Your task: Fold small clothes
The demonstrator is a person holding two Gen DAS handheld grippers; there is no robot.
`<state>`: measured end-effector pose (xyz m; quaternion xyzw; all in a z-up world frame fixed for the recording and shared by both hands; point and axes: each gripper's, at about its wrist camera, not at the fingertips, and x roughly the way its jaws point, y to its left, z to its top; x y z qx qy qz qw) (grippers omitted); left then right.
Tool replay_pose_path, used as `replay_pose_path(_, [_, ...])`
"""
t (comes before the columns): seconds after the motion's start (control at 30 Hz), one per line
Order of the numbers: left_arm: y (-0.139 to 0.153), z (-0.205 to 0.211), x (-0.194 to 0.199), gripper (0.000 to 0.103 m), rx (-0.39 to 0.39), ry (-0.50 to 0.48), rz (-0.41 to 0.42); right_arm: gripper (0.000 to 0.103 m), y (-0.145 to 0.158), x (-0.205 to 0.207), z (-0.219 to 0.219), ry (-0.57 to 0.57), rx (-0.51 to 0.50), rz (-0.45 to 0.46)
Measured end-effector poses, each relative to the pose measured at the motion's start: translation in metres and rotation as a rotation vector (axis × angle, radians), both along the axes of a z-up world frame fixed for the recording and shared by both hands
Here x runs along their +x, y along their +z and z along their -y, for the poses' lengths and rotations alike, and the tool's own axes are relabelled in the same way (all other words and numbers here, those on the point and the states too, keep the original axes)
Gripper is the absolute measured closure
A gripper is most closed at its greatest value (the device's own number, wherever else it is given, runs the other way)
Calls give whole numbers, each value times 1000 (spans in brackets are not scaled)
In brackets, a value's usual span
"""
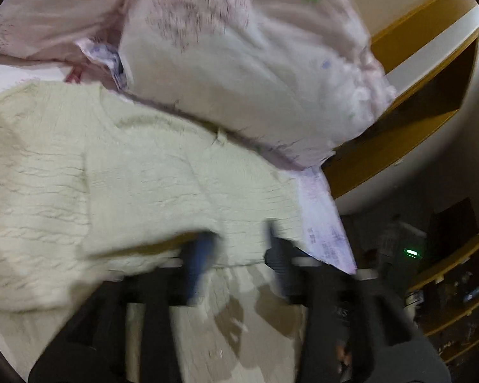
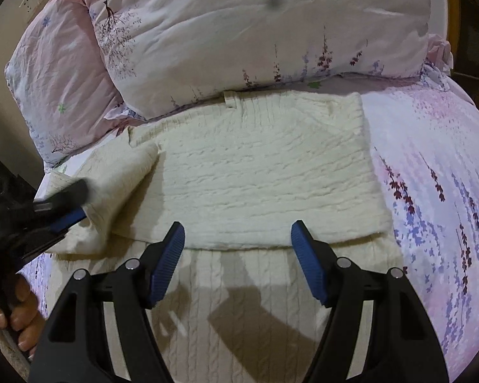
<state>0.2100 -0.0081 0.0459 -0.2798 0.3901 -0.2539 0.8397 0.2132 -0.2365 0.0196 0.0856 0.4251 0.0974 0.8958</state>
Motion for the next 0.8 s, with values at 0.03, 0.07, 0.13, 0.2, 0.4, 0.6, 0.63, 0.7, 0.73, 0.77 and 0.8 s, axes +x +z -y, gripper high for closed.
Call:
replay_pose_path(0.03, [7, -13, -9, 41, -17, 17, 33, 34, 2, 0, -2, 5, 1, 5])
replay_pose_path(0.07, [13, -24, -15, 41, -21, 27, 62, 34, 4, 1, -6, 19, 6, 12])
replay_pose_path(0.13, [22, -55, -31, 41, -10, 87, 102, 34, 7, 3, -13, 53, 20, 21])
replay_pose_path(0.2, [24, -83, -37, 41, -2, 151, 102, 35, 10, 6, -26, 106, 51, 19])
replay_pose_path(0.4, [-4, -138, -42, 41, 14, 285, -32, 46, 12, 6, -84, 259, -57, 78])
replay_pose_path(0.6, [-29, -144, -32, 41, 51, 294, -139, 46, 6, -36, -151, 484, -431, 298])
replay_pose_path(0.63, [-33, -145, -31, 41, 49, 294, -152, 46, 3, -39, -158, 507, -471, 314])
replay_pose_path(0.7, [-38, -147, -29, 41, 52, 297, -162, 46, -3, -39, -168, 537, -527, 320])
replay_pose_path(0.73, [-38, -146, -28, 41, 54, 297, -163, 50, -6, -36, -173, 543, -542, 315])
replay_pose_path(0.77, [-37, -147, -29, 41, 55, 297, -164, 54, -10, -33, -176, 546, -555, 308])
replay_pose_path(0.8, [-37, -147, -29, 40, 55, 297, -165, 68, -12, -27, -178, 546, -560, 290])
